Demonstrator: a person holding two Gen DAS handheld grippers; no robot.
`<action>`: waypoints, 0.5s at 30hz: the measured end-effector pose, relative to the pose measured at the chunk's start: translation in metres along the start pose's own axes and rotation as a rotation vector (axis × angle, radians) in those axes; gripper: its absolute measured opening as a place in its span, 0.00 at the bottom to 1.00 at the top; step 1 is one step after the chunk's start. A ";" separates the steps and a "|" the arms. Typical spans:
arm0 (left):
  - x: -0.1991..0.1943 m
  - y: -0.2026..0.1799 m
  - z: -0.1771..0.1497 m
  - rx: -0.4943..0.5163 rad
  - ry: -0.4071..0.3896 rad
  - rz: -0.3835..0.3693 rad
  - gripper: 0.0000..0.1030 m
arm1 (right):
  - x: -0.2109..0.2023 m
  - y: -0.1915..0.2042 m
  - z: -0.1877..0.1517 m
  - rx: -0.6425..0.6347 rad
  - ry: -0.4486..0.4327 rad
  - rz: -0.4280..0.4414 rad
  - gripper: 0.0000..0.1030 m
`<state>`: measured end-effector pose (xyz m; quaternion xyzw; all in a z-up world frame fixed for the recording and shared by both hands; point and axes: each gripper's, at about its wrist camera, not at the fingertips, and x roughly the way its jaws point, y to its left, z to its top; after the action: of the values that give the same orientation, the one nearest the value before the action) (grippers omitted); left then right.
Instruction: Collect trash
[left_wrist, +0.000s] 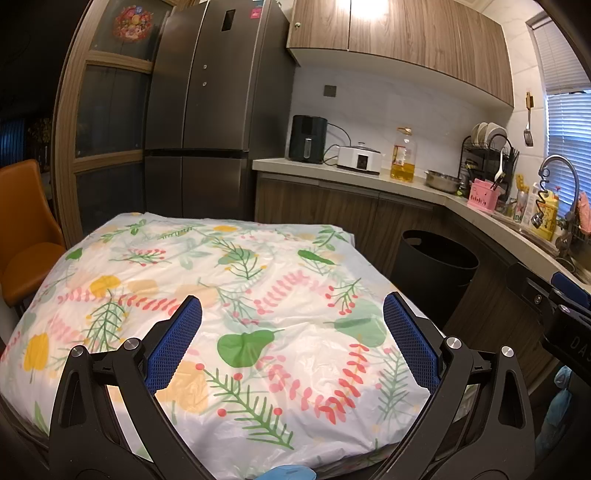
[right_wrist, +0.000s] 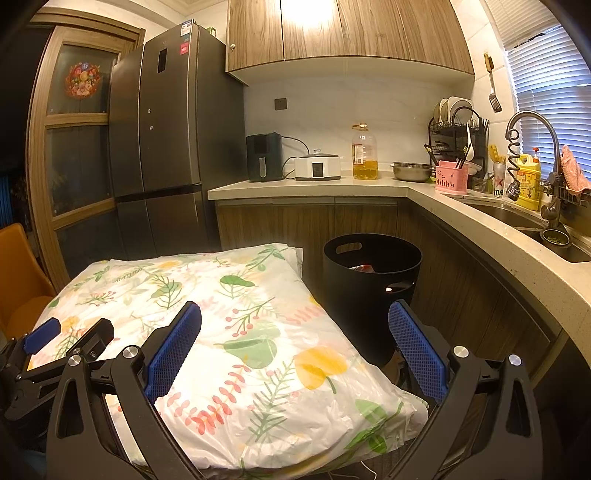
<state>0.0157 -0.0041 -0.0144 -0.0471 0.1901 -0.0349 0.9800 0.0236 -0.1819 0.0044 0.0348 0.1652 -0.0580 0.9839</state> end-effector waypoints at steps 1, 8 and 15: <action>0.000 0.000 0.000 0.000 0.000 0.002 0.94 | 0.000 0.000 0.000 0.002 -0.001 -0.001 0.95; -0.002 0.000 0.002 0.000 -0.002 0.001 0.94 | -0.001 0.000 0.000 0.003 -0.004 -0.001 0.95; -0.004 0.000 0.005 0.001 -0.002 -0.001 0.94 | -0.002 0.001 0.001 0.006 -0.006 -0.002 0.95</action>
<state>0.0136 -0.0032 -0.0082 -0.0469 0.1890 -0.0355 0.9802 0.0224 -0.1812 0.0060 0.0376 0.1620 -0.0594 0.9843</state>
